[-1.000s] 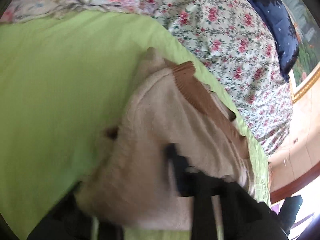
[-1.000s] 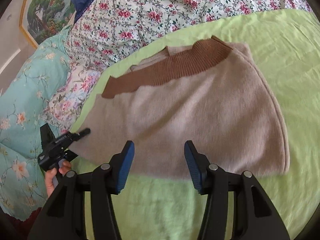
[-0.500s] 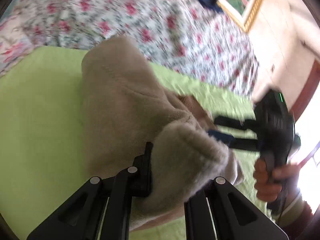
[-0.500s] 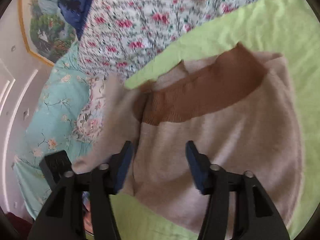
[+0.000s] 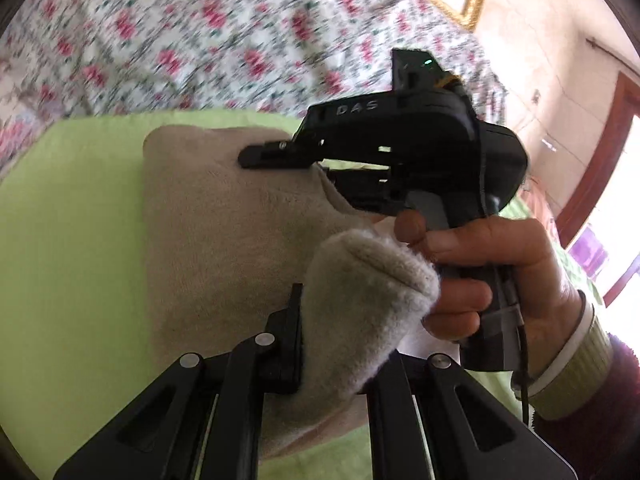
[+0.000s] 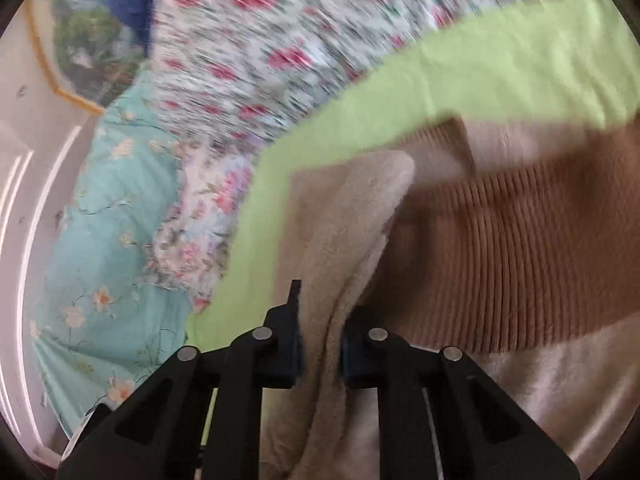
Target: Fold small clothes
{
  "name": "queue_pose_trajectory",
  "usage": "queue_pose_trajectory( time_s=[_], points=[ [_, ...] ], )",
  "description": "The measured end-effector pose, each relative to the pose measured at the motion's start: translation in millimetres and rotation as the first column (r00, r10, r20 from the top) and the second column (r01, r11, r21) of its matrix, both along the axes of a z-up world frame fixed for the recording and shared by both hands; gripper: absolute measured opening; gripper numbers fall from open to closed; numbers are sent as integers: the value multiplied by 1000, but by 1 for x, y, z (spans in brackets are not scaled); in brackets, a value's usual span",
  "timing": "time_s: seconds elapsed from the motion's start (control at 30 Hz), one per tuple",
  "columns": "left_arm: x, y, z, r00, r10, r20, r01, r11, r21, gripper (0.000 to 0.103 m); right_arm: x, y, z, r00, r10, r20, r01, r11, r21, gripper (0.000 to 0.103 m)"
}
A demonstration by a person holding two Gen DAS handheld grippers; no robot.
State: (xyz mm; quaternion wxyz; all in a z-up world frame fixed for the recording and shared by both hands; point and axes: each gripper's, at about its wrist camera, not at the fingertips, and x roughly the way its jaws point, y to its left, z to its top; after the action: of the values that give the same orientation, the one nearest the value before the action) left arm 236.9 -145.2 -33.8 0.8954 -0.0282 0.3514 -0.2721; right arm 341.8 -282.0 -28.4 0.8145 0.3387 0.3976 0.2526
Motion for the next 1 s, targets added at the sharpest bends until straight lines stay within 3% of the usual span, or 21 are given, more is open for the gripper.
queue_pose_trajectory(
  time_s=[0.13,0.23,0.4,0.53,0.77,0.83,0.9,0.93,0.97,1.0],
  points=[
    [-6,-37,21,996,-89,30,90,995,-41,8,-37,-35,45,991,-32,128,41,997,-71,16],
    [-7,-80,18,986,-167,20,167,985,-45,8,-61,-73,52,986,-77,148,97,986,-133,16],
    [4,-140,-19,968,-235,-84,235,972,-1,8,-77,-126,15,984,-169,47,176,960,-220,16],
    [2,-156,-37,962,-248,-117,251,968,14,8,-85,-144,-17,979,-203,-5,196,948,-252,16],
    [8,-157,-51,960,-233,-155,238,971,13,14,-86,-150,-36,973,-228,-14,217,941,-259,18],
    [4,-153,-47,955,-244,-166,248,969,5,23,-88,-149,-33,971,-238,-8,227,934,-275,21],
    [-4,-146,-42,949,-257,-181,260,966,-6,38,-94,-147,-26,966,-257,6,246,917,-313,25],
    [-10,-140,-38,946,-268,-183,269,963,-19,51,-100,-146,-21,963,-269,15,258,905,-337,26],
    [-17,-134,-34,946,-270,-180,270,963,-24,61,-104,-145,-19,961,-277,19,266,898,-351,30],
    [-24,-127,-28,948,-268,-170,267,963,-29,63,-109,-146,-16,958,-286,23,275,891,-362,41]
  ],
)
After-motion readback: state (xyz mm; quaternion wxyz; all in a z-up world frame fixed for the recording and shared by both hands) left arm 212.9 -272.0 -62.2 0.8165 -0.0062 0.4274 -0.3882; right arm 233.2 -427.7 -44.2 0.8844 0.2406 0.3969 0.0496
